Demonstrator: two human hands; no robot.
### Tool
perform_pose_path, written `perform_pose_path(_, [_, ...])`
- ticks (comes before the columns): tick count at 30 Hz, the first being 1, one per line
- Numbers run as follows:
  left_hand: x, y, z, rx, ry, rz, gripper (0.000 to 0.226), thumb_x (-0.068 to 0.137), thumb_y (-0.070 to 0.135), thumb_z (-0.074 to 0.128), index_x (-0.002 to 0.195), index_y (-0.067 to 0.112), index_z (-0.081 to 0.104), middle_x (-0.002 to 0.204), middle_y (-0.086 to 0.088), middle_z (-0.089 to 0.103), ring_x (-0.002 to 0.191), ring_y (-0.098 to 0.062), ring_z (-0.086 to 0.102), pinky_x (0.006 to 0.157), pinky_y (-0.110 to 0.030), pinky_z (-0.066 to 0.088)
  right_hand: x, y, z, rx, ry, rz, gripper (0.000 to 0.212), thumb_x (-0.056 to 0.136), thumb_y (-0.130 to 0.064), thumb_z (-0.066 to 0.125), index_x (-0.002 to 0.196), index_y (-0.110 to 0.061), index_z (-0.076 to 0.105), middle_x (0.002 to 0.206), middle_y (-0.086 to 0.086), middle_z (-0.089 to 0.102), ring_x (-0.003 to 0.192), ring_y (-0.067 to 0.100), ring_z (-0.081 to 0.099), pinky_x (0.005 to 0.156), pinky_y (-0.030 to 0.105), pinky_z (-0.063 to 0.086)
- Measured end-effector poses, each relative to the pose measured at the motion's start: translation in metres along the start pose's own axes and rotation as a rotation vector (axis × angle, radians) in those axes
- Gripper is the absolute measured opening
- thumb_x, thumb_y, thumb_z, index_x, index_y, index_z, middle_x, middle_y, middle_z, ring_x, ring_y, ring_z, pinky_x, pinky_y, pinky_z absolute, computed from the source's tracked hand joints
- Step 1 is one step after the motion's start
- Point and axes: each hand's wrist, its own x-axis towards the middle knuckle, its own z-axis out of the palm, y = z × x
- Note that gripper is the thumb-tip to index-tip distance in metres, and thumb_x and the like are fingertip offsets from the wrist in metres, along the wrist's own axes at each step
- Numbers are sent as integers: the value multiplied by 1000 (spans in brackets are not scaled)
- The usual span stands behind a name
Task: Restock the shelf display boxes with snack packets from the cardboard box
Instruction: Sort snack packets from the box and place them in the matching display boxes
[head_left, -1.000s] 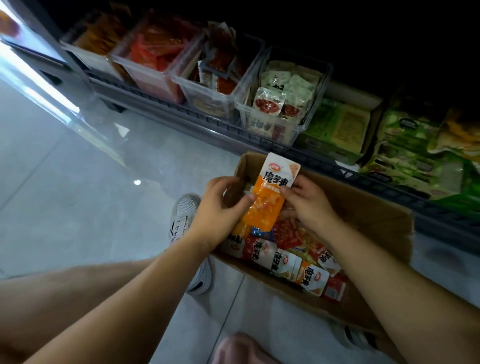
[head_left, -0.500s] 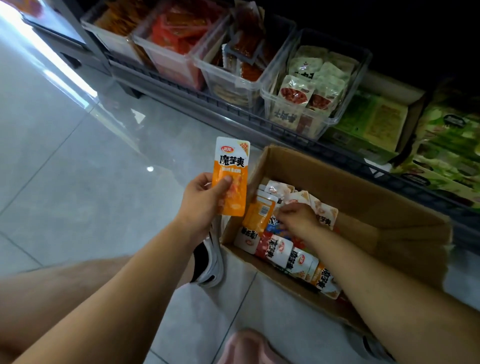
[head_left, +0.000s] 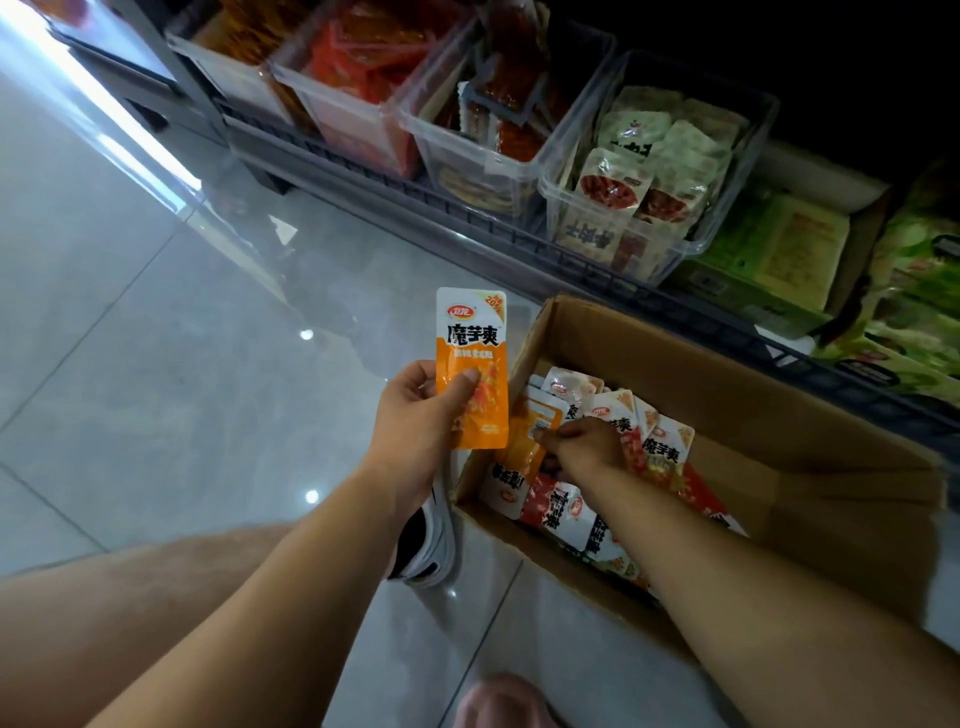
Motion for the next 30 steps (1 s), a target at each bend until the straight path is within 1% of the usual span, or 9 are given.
perform_pose_path(2, [1,-1,0,5,-4,13,15,97,24,68,109,14,64,98,1,80,88,-19,78,71,-33,63,1,-1,3,55,-62,9,30,86,-17,79,108,-5,64,89,15,70,59,20,64,54,31,53])
perform_pose_path(5, [2,-1,-1,24,2,26,19,98,26,68,111,14,64,98,3,79,88,-18,78,73,-32,64,-8,-8,-3,47,-89,-44,29,96,-26,67,122,-12,66,94,14,68,65,21,60,54,29,54])
perform_pose_path(8, [3,-1,0,33,2,34,23,96,29,71,113,14,65,102,0,79,92,-22,78,81,-43,63,-26,-14,-29,50,-98,-130,25,103,-32,54,115,-15,68,79,9,58,53,18,51,45,24,43])
perform_pose_path(10, [1,1,2,44,-8,36,21,95,29,72,111,15,66,100,-1,80,91,-23,78,84,-47,62,-40,-17,-50,143,-140,-147,26,105,-32,50,120,-15,63,72,9,64,47,16,52,45,25,45])
perform_pose_path(14, [-4,6,1,43,-27,59,17,95,23,72,107,14,66,101,-7,79,91,-27,77,82,-47,63,-67,-19,-86,316,-269,-74,47,103,-51,41,117,-11,61,102,15,76,85,34,75,67,37,59])
perform_pose_path(18, [-16,8,2,74,-74,75,16,95,23,72,108,15,66,102,-10,78,87,-27,77,77,-43,62,-87,-6,-109,257,-119,-66,43,87,-39,72,118,-9,66,108,13,74,96,32,73,88,54,58])
perform_pose_path(21, [-27,5,8,111,-112,61,21,95,25,74,112,15,66,103,-10,78,85,-26,77,82,-47,62,-102,1,-120,147,-22,-74,42,75,-31,86,109,-19,64,107,7,70,94,28,71,82,49,61])
perform_pose_path(24, [-38,3,14,110,-131,43,24,96,16,71,118,16,62,105,-11,77,87,-27,77,80,-47,63,-120,-8,-125,180,-40,-119,41,80,-24,82,115,-26,60,106,-1,69,91,18,69,65,29,56])
perform_pose_path(30, [-51,3,20,59,-184,-32,23,101,16,64,123,17,57,110,-12,75,81,-24,76,69,-40,60,-151,-40,-104,307,-224,-249,24,93,-18,68,117,-18,67,108,3,76,99,21,72,81,37,58])
